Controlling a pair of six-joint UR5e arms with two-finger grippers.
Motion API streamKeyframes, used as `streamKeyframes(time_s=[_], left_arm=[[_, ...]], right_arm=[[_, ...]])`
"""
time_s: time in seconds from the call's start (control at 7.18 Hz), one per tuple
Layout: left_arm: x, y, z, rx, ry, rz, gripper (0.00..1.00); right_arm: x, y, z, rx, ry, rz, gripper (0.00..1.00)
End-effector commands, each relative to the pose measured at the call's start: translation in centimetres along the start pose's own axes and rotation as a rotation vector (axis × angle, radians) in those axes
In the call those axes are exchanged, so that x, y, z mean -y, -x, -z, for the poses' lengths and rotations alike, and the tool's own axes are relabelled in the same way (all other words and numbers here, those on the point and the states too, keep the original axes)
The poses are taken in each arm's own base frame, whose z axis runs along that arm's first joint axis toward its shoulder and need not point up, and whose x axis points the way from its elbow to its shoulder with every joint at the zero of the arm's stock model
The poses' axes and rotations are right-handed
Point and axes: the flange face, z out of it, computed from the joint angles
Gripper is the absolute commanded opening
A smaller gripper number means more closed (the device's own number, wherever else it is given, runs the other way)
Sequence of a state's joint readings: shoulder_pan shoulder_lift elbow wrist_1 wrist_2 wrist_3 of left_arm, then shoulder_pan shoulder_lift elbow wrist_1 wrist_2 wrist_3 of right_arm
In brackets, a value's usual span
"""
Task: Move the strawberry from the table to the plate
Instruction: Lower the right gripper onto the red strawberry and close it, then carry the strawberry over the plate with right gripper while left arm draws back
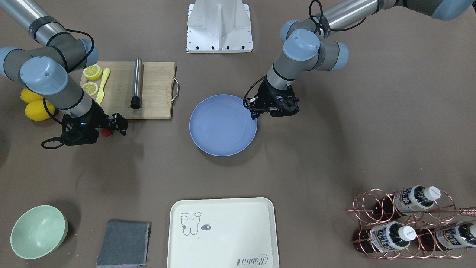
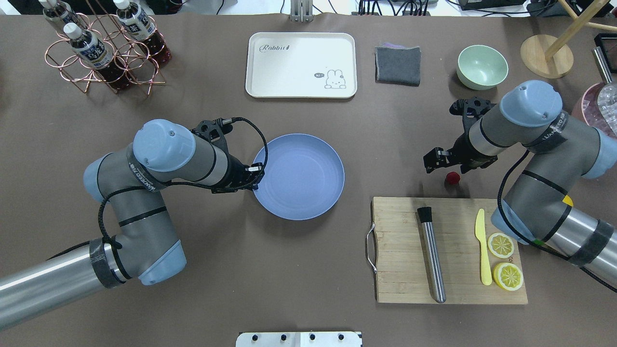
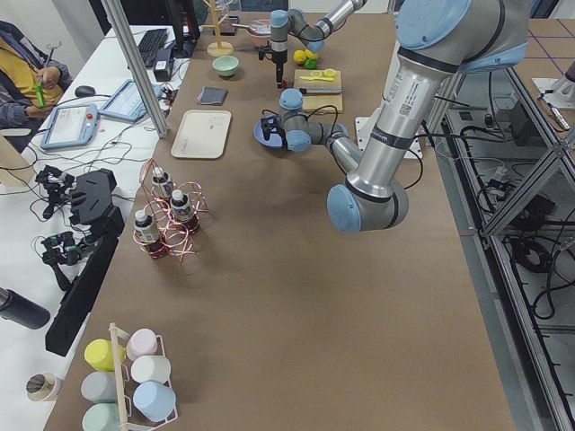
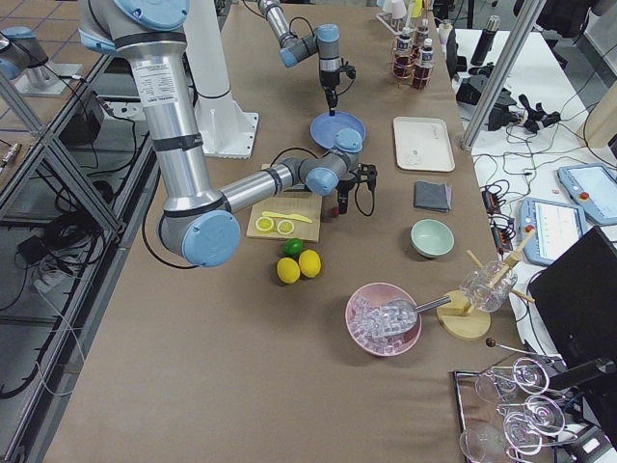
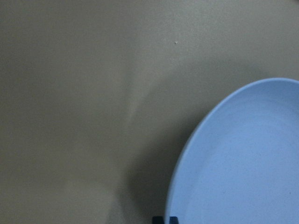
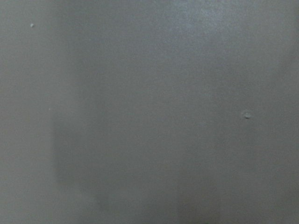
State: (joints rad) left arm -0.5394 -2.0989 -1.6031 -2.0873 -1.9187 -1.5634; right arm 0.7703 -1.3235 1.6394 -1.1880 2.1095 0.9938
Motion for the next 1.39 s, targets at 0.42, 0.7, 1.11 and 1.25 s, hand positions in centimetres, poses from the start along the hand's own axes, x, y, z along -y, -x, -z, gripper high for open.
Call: streamKeyframes(time_s=[0.42, 0.7, 1.11, 1.25], left_arm=[[-0.1, -0.5, 0.1, -0.034, -0.007, 0.005, 0.97], [0.5, 0.3, 0.3, -0.029, -0.006, -0.001, 0.96], [7.2, 6.7, 3.0, 0.034, -0.098, -0.128, 0.96], [10.0, 9.8, 4.8, 0.028, -0.117, -0.198, 0.96]], right_arm=[[-0.7, -0.8, -1.0, -0.018, 0.022, 0.006, 0.00], [-0.4, 1.1, 0.5, 0.016, 0.019, 0.017, 0.00], [-0.6, 20.0, 3.9, 0.066, 0.021, -0.046, 0.00], [-1.7, 25.5, 3.6, 0.082, -0.001, -0.087, 0.00]])
